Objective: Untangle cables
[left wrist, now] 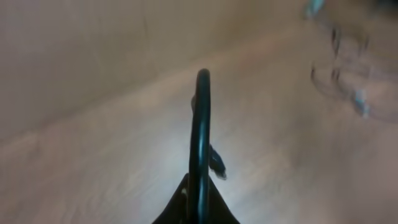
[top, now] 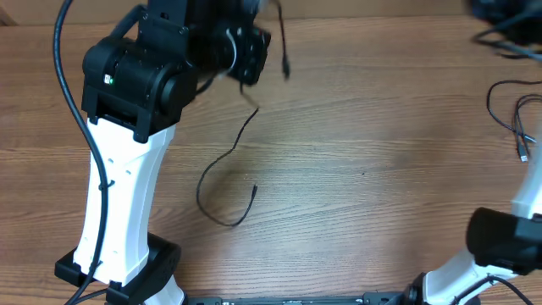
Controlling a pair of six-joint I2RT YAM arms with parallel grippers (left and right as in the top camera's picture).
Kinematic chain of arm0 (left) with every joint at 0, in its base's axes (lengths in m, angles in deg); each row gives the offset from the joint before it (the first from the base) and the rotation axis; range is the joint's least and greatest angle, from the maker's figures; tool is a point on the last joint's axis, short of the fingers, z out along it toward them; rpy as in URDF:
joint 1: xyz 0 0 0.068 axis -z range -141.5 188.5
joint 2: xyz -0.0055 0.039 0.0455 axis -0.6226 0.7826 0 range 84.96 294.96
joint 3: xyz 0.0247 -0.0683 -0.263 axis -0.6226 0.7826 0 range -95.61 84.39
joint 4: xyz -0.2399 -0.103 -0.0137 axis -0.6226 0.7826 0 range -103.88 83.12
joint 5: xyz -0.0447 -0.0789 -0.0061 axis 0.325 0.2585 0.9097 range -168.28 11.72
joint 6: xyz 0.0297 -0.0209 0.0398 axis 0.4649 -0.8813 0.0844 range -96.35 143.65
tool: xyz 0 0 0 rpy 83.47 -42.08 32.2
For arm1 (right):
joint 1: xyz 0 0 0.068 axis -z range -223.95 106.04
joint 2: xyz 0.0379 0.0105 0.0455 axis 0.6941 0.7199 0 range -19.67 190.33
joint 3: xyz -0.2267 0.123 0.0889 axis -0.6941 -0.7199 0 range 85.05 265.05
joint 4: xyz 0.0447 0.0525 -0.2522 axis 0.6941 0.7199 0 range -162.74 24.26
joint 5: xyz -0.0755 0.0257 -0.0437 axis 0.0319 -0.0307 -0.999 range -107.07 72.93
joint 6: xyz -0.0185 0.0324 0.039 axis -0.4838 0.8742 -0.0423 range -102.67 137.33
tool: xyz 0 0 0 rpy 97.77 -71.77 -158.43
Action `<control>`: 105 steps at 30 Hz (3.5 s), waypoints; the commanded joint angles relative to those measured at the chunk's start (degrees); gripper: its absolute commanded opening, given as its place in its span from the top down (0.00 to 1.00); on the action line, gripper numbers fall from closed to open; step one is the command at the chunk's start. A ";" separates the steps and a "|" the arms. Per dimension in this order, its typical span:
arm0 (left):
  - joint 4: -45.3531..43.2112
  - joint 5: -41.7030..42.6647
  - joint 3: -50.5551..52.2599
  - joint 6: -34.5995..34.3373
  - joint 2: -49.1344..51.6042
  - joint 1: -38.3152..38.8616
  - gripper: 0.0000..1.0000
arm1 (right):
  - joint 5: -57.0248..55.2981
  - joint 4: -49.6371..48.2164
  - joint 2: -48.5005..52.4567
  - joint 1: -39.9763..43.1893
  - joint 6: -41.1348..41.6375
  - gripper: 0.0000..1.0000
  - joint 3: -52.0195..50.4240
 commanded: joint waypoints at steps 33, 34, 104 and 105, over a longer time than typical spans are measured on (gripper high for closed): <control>-43.39 11.69 0.11 -60.98 0.22 -0.09 0.96 | 55.21 -9.51 -4.28 -25.44 -47.69 0.39 0.13; -43.39 11.69 0.11 -60.98 0.22 -0.11 0.96 | 55.21 -9.51 -4.28 -25.97 -47.71 0.39 0.13; 1.90 -9.42 0.09 8.76 -8.31 11.65 0.00 | -69.37 -21.62 -11.52 28.44 2.10 0.96 0.15; 1.86 -9.42 0.09 8.76 -8.31 11.65 0.00 | -67.76 -22.05 -11.52 28.94 2.10 0.96 0.15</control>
